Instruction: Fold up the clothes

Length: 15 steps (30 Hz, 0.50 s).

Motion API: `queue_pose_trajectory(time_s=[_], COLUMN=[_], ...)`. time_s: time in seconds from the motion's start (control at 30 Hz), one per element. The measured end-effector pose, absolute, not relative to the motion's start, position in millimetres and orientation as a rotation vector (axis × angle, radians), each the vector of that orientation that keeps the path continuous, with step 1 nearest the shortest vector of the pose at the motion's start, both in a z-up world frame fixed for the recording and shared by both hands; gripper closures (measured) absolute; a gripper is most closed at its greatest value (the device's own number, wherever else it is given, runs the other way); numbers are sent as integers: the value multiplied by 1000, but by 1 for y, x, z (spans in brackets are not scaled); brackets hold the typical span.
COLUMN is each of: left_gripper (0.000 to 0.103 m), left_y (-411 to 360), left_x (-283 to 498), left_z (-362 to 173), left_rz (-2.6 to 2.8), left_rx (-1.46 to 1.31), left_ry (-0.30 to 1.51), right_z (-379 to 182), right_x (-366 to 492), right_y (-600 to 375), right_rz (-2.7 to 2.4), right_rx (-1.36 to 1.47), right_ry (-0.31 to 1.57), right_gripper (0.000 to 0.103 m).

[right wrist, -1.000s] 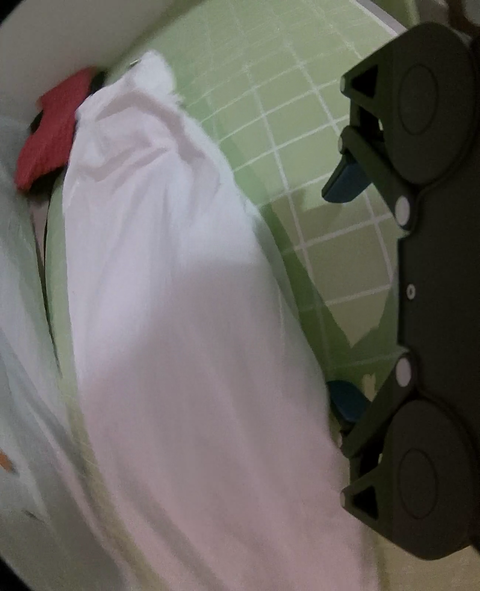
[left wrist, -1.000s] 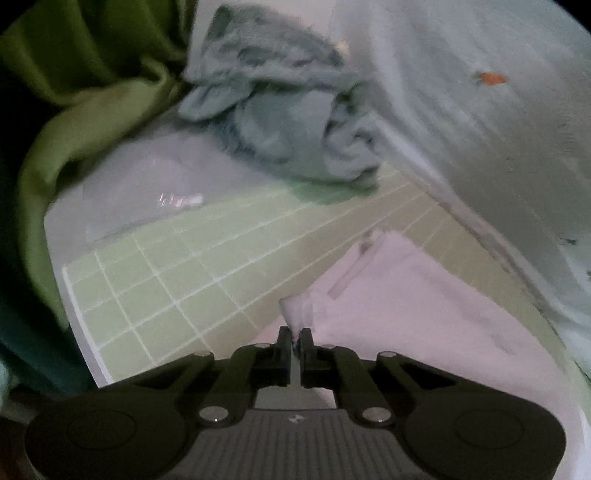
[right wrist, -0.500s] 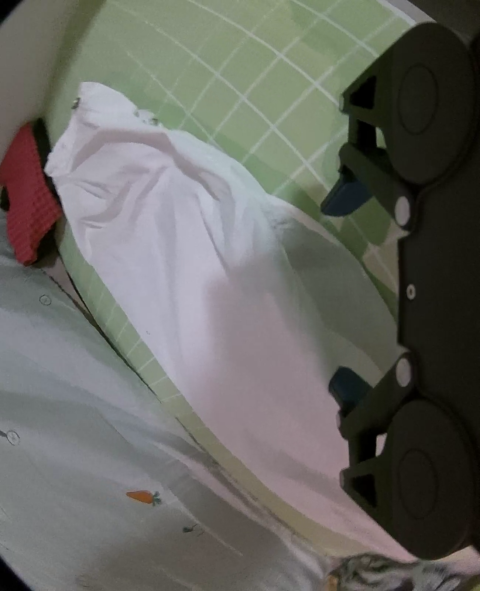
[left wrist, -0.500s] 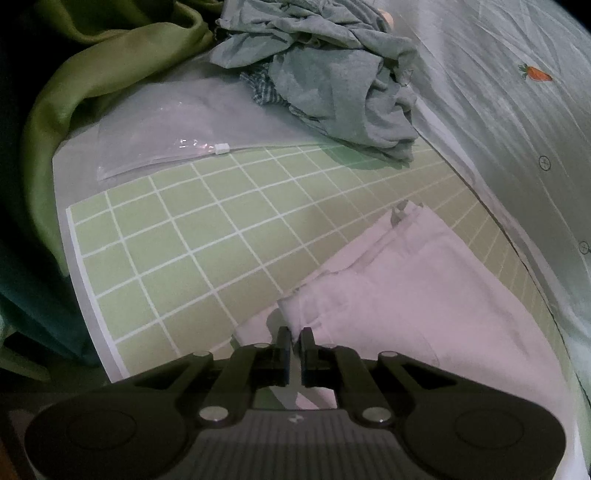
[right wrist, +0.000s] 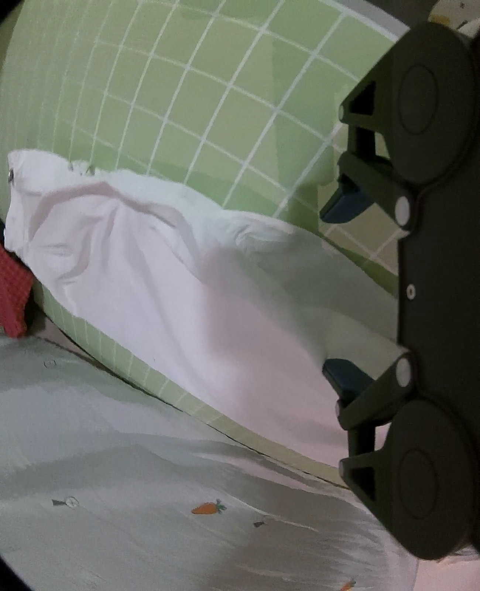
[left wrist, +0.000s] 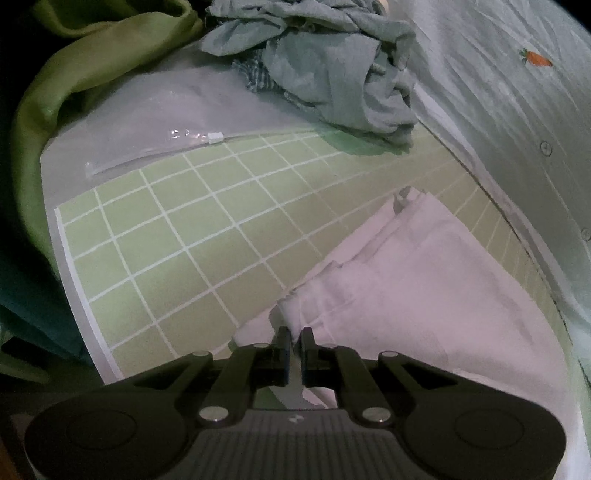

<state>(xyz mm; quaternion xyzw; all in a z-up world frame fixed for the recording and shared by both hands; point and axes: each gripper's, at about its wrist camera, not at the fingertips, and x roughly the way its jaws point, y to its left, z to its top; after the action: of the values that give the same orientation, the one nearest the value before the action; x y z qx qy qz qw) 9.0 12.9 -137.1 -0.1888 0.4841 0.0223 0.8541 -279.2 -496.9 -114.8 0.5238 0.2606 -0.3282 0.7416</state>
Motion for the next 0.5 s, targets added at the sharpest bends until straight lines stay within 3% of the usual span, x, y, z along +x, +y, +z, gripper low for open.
queue_pose_trajectory(time_s=[0.4, 0.5], left_gripper=[96, 96], left_y=[12, 12], left_x=[17, 19], left_z=[-143, -140], left_rz=[47, 43], left_rx=[-396, -394], left_ry=[1044, 1042], right_z=[-129, -135], right_x=[-271, -266], right_y=[-505, -506], right_rz=[-708, -694], right_rx=[1243, 1281], right_ry=[509, 497], right_gripper=[25, 48])
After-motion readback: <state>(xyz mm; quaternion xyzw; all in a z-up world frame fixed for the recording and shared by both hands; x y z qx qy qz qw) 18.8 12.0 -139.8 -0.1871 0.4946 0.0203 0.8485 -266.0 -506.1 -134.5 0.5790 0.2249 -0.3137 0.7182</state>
